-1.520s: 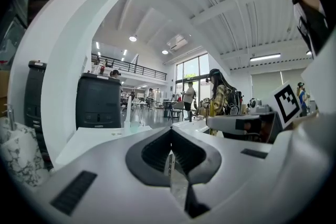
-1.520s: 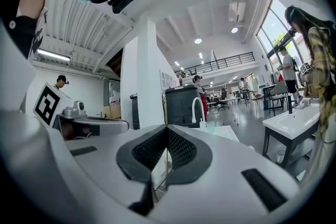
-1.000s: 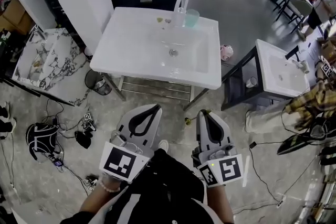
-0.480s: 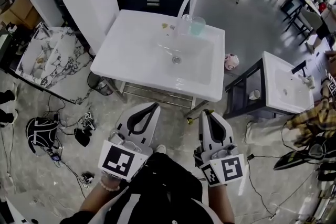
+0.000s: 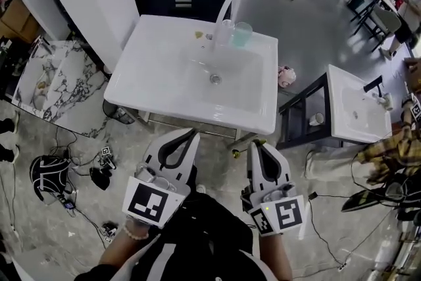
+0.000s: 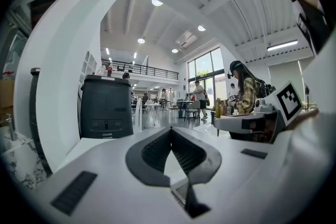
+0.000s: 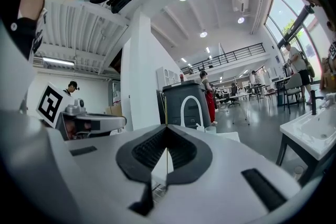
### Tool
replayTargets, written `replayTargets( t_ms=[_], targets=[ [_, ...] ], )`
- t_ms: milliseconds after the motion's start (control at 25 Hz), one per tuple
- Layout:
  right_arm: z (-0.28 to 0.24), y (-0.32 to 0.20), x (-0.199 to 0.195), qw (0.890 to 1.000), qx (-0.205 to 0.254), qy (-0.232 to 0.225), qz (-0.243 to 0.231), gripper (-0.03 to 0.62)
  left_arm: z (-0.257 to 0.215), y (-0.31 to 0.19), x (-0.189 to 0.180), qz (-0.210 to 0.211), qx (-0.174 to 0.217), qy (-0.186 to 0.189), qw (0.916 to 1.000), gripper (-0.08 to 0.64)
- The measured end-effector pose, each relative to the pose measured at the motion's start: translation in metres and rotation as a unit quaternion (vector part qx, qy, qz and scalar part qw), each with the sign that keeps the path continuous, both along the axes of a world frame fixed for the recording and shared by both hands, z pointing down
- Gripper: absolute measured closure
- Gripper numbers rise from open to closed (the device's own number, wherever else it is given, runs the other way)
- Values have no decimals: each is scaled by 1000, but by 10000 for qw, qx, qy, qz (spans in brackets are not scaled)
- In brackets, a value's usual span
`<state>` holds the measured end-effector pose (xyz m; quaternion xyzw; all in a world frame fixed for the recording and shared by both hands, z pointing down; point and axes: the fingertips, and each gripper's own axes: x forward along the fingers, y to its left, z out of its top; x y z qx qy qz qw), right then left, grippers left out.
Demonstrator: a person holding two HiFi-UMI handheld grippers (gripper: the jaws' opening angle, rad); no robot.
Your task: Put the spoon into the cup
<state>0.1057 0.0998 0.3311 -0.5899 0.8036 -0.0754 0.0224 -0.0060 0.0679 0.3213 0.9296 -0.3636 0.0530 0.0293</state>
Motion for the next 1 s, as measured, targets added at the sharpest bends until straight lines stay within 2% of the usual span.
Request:
replayTargets(
  t_ms=[440,1000],
  targets=[
    [-3,-82,24,9993,4,-17,364,591,-3,-84,16,246,60,22,9997,564],
    [-3,-169,21,9986,11,20,525,591,-2,-177,22,501,74,87,9987,564]
  ],
)
